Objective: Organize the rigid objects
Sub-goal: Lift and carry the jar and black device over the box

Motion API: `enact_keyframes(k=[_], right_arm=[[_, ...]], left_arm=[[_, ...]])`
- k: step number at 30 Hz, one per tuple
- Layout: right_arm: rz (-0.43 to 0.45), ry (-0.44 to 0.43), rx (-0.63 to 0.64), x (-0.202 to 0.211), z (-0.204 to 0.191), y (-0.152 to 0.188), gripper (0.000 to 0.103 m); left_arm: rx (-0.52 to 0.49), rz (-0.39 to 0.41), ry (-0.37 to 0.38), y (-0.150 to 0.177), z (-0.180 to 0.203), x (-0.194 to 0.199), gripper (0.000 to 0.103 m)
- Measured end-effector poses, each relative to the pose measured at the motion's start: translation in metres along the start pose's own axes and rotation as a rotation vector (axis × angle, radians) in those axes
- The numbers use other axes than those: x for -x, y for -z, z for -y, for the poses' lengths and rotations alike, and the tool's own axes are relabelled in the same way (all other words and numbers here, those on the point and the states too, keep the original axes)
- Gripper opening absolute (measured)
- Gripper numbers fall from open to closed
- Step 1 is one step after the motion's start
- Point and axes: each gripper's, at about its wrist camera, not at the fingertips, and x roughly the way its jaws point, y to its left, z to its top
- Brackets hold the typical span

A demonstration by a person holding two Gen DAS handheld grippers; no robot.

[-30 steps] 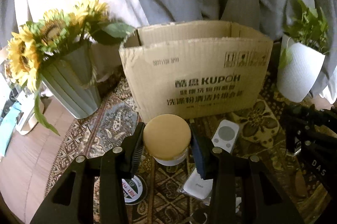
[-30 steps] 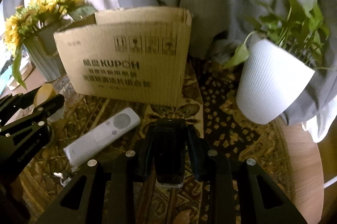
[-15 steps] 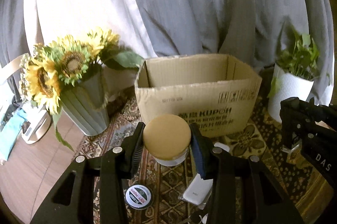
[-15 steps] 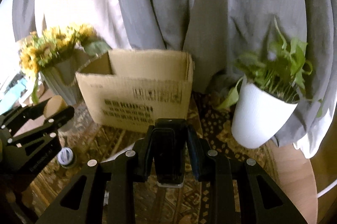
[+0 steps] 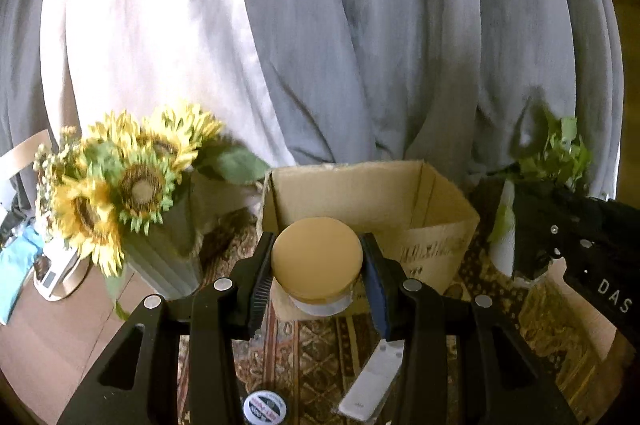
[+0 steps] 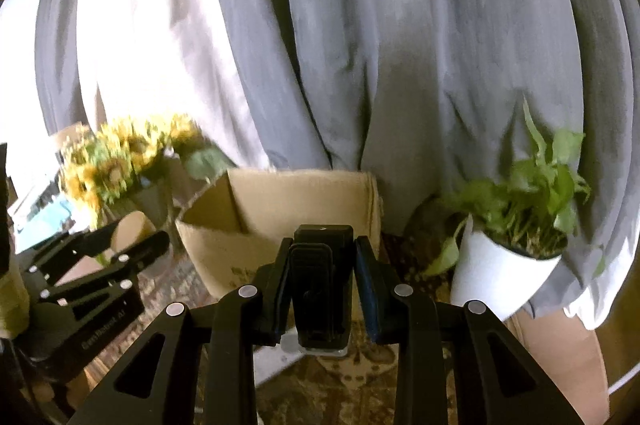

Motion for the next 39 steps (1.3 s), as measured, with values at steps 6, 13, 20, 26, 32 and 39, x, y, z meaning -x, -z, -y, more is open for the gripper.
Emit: enact_keyframes(k=[6,13,20,26,32,39], right_arm=[[0.042,-0.019,-0.003,-0.004,-0.002,-0.023,0.030],[0.066,-0.027,-0.001,-0.013,-0.005,-0.045,0.030],[0.046,-0.065,-0.033,-0.036,-0.002,-0.065,0.030],[0.017,-0.073,-0.021,-0.060,-0.005,-0.076,0.030],[-0.026,-0.065,-0.001,-0.089,-0.005,-0.088,0.031],[-0.129,-0.076,-0.011,-0.126,0.002,-0.092,0.031]], left_arm=[[-0.008,0.038,-0.002,-0.025,-0.005,-0.001,0.041],[-0.013,0.035,-0.019,-0.047,-0.005,-0.012,0.041],[-0.005,0.010,-0.002,-0.064,-0.007,-0.032,0.041],[-0.013,-0.021,-0.024,-0.076,-0.011,-0.057,0.041],[-0.031,-0.062,-0.035,-0.083,-0.012,-0.083,0.041],[-0.038,-0.184,-0.012,-0.087,-0.012,-0.119,0.041]])
